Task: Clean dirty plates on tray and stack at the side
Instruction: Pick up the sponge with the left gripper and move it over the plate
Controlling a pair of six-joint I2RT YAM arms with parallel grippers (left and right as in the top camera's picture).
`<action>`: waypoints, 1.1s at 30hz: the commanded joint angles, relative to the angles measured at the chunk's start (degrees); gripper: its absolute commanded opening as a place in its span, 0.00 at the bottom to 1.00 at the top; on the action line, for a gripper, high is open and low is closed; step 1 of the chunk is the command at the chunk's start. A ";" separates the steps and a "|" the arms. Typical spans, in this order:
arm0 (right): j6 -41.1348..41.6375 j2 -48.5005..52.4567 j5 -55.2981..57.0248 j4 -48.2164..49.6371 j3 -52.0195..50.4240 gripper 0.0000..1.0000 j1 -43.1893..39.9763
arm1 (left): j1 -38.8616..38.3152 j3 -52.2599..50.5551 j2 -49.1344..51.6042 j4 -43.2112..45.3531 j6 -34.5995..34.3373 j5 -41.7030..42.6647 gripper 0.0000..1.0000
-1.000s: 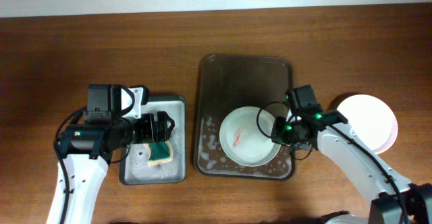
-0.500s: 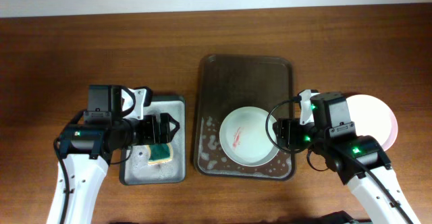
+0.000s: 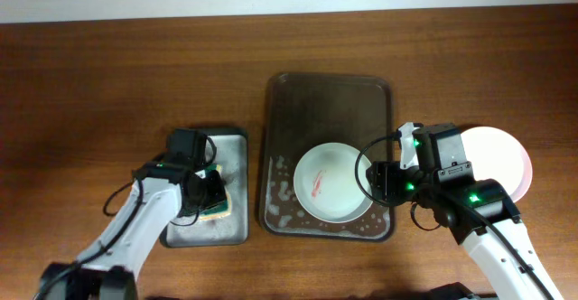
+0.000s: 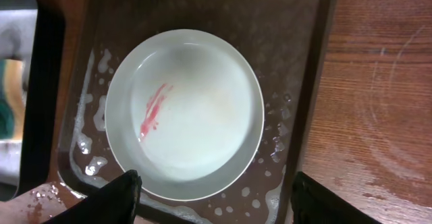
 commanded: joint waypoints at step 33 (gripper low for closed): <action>-0.52 2.47 1.55 -0.33 0.96 0.64 0.35 | 0.04 -0.44 7.76 3.39 -2.03 -5.38 0.00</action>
